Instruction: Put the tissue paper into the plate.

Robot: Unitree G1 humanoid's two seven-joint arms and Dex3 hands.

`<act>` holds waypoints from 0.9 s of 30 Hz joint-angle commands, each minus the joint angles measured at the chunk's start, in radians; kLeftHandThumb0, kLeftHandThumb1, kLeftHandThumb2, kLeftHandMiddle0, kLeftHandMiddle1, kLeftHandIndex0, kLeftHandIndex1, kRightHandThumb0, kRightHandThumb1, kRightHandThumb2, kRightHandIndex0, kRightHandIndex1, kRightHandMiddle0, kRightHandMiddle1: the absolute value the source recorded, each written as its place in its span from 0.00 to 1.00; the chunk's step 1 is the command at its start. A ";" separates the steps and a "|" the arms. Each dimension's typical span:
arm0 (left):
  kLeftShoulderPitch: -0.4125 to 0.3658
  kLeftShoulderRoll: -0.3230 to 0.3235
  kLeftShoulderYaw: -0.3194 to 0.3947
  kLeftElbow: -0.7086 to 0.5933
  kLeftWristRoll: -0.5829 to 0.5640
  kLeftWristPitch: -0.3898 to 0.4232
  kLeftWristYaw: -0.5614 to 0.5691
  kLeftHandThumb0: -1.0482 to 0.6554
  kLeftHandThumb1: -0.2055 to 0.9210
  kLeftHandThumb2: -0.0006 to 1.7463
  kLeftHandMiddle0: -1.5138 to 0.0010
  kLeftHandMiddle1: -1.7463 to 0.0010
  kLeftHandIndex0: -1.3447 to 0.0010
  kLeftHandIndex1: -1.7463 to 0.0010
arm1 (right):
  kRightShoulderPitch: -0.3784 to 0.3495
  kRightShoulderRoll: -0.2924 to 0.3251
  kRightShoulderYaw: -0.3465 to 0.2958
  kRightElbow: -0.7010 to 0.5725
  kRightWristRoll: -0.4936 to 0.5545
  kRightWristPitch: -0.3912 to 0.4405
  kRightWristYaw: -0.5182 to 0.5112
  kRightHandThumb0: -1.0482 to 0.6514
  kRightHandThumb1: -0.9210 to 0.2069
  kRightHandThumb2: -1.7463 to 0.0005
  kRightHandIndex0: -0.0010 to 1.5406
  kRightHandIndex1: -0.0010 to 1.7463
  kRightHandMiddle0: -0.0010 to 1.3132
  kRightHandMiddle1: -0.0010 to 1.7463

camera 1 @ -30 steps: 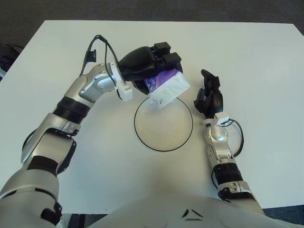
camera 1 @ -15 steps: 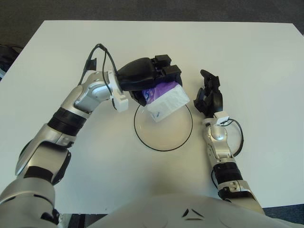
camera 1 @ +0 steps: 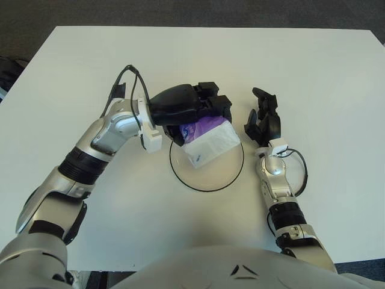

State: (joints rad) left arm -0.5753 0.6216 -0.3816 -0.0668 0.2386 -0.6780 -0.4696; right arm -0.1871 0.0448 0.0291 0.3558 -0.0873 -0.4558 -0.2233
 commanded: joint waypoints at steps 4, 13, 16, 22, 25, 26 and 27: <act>0.014 0.016 0.025 -0.010 -0.025 -0.014 -0.062 0.61 0.17 0.97 0.43 0.00 0.53 0.01 | 0.173 -0.011 0.005 0.207 -0.034 0.089 -0.005 0.19 0.00 0.54 0.20 0.09 0.00 0.51; 0.011 -0.003 0.031 0.024 0.004 -0.068 -0.040 0.61 0.19 0.96 0.44 0.00 0.54 0.00 | 0.166 -0.006 -0.003 0.221 -0.019 0.085 0.003 0.21 0.00 0.53 0.20 0.09 0.00 0.49; 0.007 -0.005 0.036 0.033 0.017 -0.084 -0.033 0.61 0.19 0.96 0.44 0.00 0.55 0.00 | 0.165 -0.005 -0.003 0.222 -0.018 0.085 0.004 0.22 0.00 0.52 0.20 0.09 0.00 0.48; 0.000 -0.018 0.051 0.055 0.076 -0.124 0.000 0.61 0.18 0.96 0.44 0.00 0.54 0.00 | 0.166 -0.001 -0.006 0.222 -0.011 0.085 0.006 0.22 0.00 0.52 0.20 0.09 0.00 0.48; -0.001 -0.025 0.057 0.062 0.089 -0.131 0.006 0.61 0.18 0.96 0.43 0.00 0.54 0.01 | 0.165 0.000 -0.008 0.223 -0.008 0.084 0.009 0.23 0.00 0.52 0.21 0.10 0.00 0.48; -0.001 -0.026 0.059 0.064 0.091 -0.133 0.006 0.61 0.18 0.96 0.43 0.00 0.54 0.01 | 0.165 0.000 -0.008 0.224 -0.008 0.083 0.010 0.23 0.00 0.52 0.21 0.10 0.00 0.48; -0.002 -0.027 0.060 0.066 0.097 -0.130 0.005 0.61 0.18 0.97 0.43 0.00 0.54 0.01 | 0.165 0.001 -0.008 0.224 -0.007 0.082 0.011 0.23 0.00 0.52 0.21 0.10 0.00 0.48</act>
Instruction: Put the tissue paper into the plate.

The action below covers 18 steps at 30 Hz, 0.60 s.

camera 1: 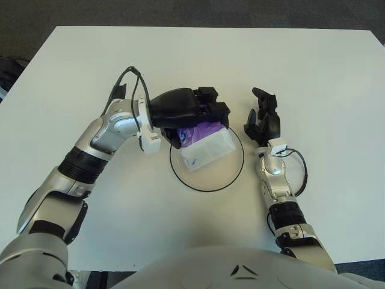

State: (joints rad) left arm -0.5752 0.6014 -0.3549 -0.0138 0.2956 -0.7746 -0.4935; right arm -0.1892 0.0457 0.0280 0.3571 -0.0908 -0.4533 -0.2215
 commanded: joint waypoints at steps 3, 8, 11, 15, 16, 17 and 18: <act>-0.003 -0.007 0.037 0.011 0.057 -0.021 0.025 0.61 0.18 0.97 0.43 0.00 0.53 0.01 | 0.167 0.001 -0.008 0.225 -0.001 0.076 0.011 0.23 0.00 0.52 0.21 0.10 0.00 0.48; 0.003 -0.015 0.043 -0.007 0.041 0.063 -0.001 0.61 0.17 0.97 0.43 0.00 0.52 0.02 | 0.169 0.000 -0.008 0.232 -0.001 0.064 0.012 0.23 0.00 0.52 0.22 0.10 0.00 0.48; 0.009 -0.027 0.036 -0.010 -0.031 0.120 -0.032 0.61 0.16 0.97 0.42 0.00 0.50 0.03 | 0.171 -0.002 -0.006 0.232 -0.005 0.064 0.011 0.22 0.00 0.51 0.21 0.10 0.00 0.49; 0.004 -0.082 0.022 0.067 -0.076 0.038 0.009 0.61 0.18 0.95 0.45 0.00 0.50 0.05 | 0.174 -0.004 -0.003 0.230 -0.010 0.065 0.010 0.21 0.00 0.51 0.21 0.11 0.00 0.50; -0.014 -0.110 0.018 0.133 -0.052 -0.030 0.050 0.61 0.21 0.93 0.47 0.00 0.51 0.05 | 0.174 -0.005 -0.002 0.229 -0.013 0.065 0.009 0.21 0.00 0.51 0.21 0.11 0.00 0.50; -0.027 -0.128 0.016 0.179 -0.035 -0.076 0.076 0.61 0.25 0.89 0.49 0.00 0.51 0.07 | 0.175 -0.006 -0.001 0.228 -0.014 0.065 0.008 0.21 0.00 0.51 0.21 0.11 0.00 0.50; -0.042 -0.132 0.024 0.208 -0.012 -0.142 0.104 0.61 0.31 0.84 0.52 0.00 0.52 0.10 | 0.174 -0.006 -0.001 0.230 -0.017 0.063 0.006 0.21 0.00 0.51 0.21 0.11 0.00 0.50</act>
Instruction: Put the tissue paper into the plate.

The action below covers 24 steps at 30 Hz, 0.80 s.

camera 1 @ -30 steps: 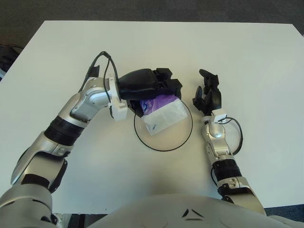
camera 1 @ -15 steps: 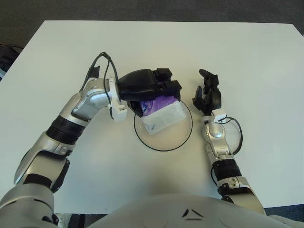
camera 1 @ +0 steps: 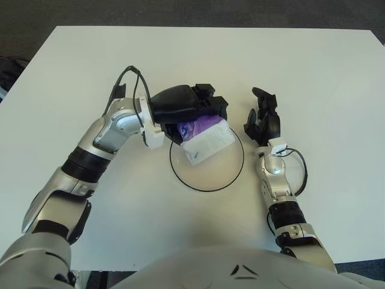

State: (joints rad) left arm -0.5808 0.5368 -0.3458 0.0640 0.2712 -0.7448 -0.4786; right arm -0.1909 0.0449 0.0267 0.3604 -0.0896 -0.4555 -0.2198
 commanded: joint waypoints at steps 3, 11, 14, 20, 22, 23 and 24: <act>-0.062 -0.068 0.027 0.178 0.044 -0.282 0.120 0.61 0.65 0.54 0.70 0.00 0.61 0.19 | 0.171 -0.006 0.000 0.236 -0.022 0.063 -0.003 0.20 0.00 0.51 0.20 0.10 0.00 0.51; -0.105 -0.046 0.016 0.292 0.116 -0.456 0.112 0.19 0.98 0.40 0.98 0.67 0.97 0.56 | 0.161 -0.009 -0.003 0.259 -0.012 0.061 0.008 0.19 0.00 0.55 0.19 0.11 0.00 0.53; -0.117 -0.051 0.041 0.316 0.177 -0.513 0.139 0.14 0.99 0.43 0.99 0.80 0.99 0.66 | 0.162 -0.011 -0.006 0.261 0.000 0.060 0.027 0.19 0.00 0.56 0.19 0.11 0.00 0.53; -0.127 -0.073 0.117 0.337 0.340 -0.589 0.231 0.06 1.00 0.46 1.00 0.97 1.00 0.82 | 0.166 -0.011 -0.009 0.255 0.011 0.050 0.048 0.18 0.00 0.56 0.19 0.11 0.00 0.52; -0.129 -0.078 0.135 0.337 0.393 -0.601 0.262 0.04 1.00 0.46 1.00 0.98 1.00 0.84 | 0.168 -0.012 -0.010 0.250 0.007 0.053 0.044 0.18 0.00 0.57 0.18 0.11 0.00 0.51; -0.130 -0.080 0.142 0.338 0.413 -0.606 0.276 0.02 1.00 0.46 1.00 0.99 1.00 0.85 | 0.168 -0.012 -0.010 0.249 0.006 0.054 0.043 0.18 0.00 0.57 0.18 0.11 0.00 0.51; -0.132 -0.082 0.147 0.337 0.432 -0.610 0.289 0.01 1.00 0.46 1.00 0.99 1.00 0.86 | 0.169 -0.011 -0.010 0.248 0.003 0.057 0.039 0.17 0.00 0.57 0.18 0.11 0.00 0.50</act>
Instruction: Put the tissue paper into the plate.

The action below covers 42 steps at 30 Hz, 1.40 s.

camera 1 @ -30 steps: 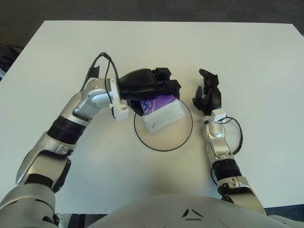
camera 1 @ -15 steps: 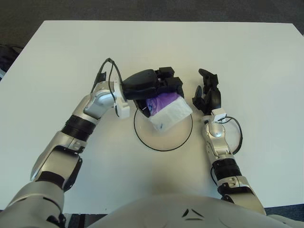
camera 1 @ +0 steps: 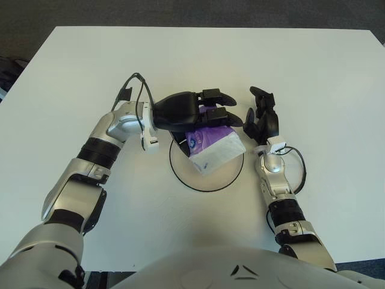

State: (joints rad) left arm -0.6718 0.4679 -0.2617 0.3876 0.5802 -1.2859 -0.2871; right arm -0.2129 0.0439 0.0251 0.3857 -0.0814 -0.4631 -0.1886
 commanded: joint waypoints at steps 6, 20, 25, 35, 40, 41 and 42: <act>-0.048 -0.011 0.074 0.016 0.209 -0.079 0.161 0.00 1.00 0.47 1.00 1.00 1.00 0.88 | 0.192 -0.006 -0.007 0.221 -0.027 0.075 -0.026 0.17 0.00 0.56 0.18 0.11 0.00 0.51; -0.051 0.010 0.065 0.002 0.319 -0.063 0.272 0.00 1.00 0.46 1.00 1.00 1.00 0.95 | 0.193 -0.008 0.004 0.214 -0.047 0.085 -0.059 0.17 0.00 0.55 0.17 0.11 0.00 0.51; -0.053 0.018 0.061 -0.007 0.353 -0.049 0.307 0.00 1.00 0.46 1.00 1.00 1.00 0.95 | 0.191 -0.008 0.005 0.218 -0.044 0.082 -0.059 0.17 0.00 0.55 0.17 0.12 0.00 0.52; -0.056 0.029 0.049 -0.010 0.390 -0.027 0.357 0.00 1.00 0.46 1.00 1.00 1.00 0.94 | 0.186 -0.012 0.004 0.232 -0.034 0.079 -0.044 0.17 0.00 0.54 0.16 0.11 0.00 0.51; -0.056 0.037 0.042 -0.011 0.406 -0.020 0.376 0.00 1.00 0.48 1.00 1.00 1.00 0.93 | 0.180 -0.011 0.001 0.248 -0.029 0.065 -0.042 0.17 0.00 0.54 0.16 0.11 0.00 0.50; -0.056 0.039 0.041 -0.011 0.409 -0.018 0.379 0.00 1.00 0.49 1.00 1.00 1.00 0.93 | 0.179 -0.012 0.001 0.250 -0.029 0.064 -0.041 0.17 0.00 0.54 0.16 0.11 0.00 0.50; -0.057 0.040 0.040 -0.011 0.411 -0.017 0.382 0.00 1.00 0.50 1.00 1.00 1.00 0.92 | 0.179 -0.012 0.000 0.251 -0.028 0.063 -0.040 0.17 0.00 0.54 0.16 0.11 0.00 0.50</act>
State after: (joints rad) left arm -0.6988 0.4833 -0.2075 0.3951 0.9647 -1.3079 0.0437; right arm -0.2172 0.0430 0.0282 0.3884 -0.0950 -0.4588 -0.2394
